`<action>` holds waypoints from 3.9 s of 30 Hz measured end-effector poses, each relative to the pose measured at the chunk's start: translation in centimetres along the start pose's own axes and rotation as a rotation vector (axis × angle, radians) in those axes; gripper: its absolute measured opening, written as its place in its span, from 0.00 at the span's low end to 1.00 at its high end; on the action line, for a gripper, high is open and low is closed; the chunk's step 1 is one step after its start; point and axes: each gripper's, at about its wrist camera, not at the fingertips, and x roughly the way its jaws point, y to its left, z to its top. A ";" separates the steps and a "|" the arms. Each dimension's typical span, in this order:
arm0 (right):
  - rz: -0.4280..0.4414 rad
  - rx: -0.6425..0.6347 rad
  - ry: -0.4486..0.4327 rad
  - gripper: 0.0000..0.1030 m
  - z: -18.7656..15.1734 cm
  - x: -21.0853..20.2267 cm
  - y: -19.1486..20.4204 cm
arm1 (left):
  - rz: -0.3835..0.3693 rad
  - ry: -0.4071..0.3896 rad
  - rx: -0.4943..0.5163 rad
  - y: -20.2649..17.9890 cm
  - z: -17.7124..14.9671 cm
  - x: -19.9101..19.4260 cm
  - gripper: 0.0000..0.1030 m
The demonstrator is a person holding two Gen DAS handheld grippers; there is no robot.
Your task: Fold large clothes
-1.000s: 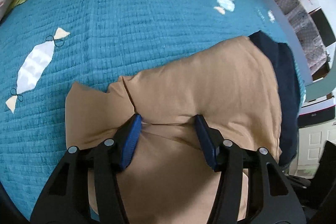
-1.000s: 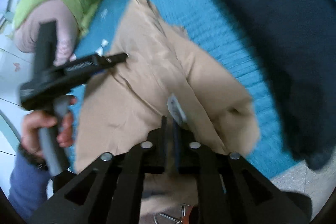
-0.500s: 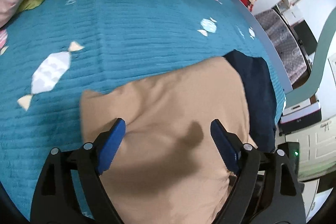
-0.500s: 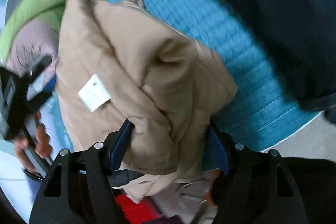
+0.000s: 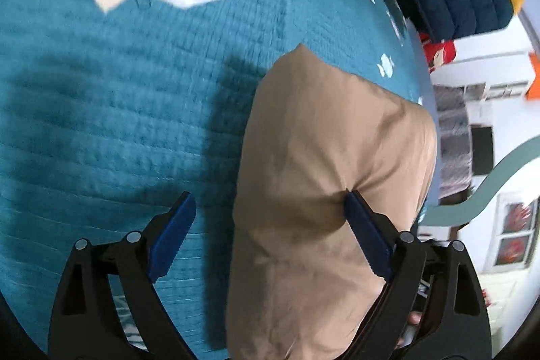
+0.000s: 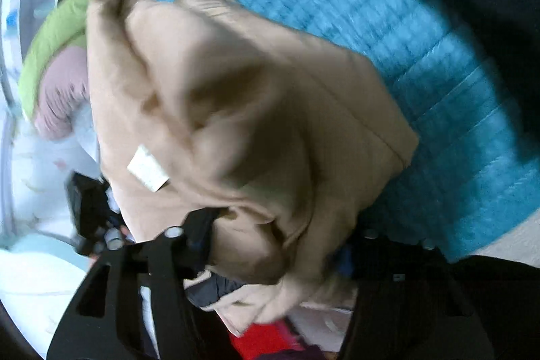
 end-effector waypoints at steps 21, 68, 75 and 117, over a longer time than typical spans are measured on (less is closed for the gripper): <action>-0.011 -0.057 -0.068 0.25 -1.9 -0.4 2.3 | -0.105 -0.026 -0.091 -2.1 -0.4 3.0 0.91; -0.349 -0.111 -0.392 0.26 6.9 -22.3 -6.5 | -0.015 0.079 0.545 -34.4 -4.2 18.5 0.62; -0.327 -0.062 -0.458 0.43 7.2 -24.6 -6.9 | -0.063 0.049 0.539 -34.6 -4.4 16.7 0.67; -0.635 -0.396 -0.589 0.49 -0.6 -22.3 4.5 | 0.257 -0.242 0.708 -28.1 -11.2 1.5 0.87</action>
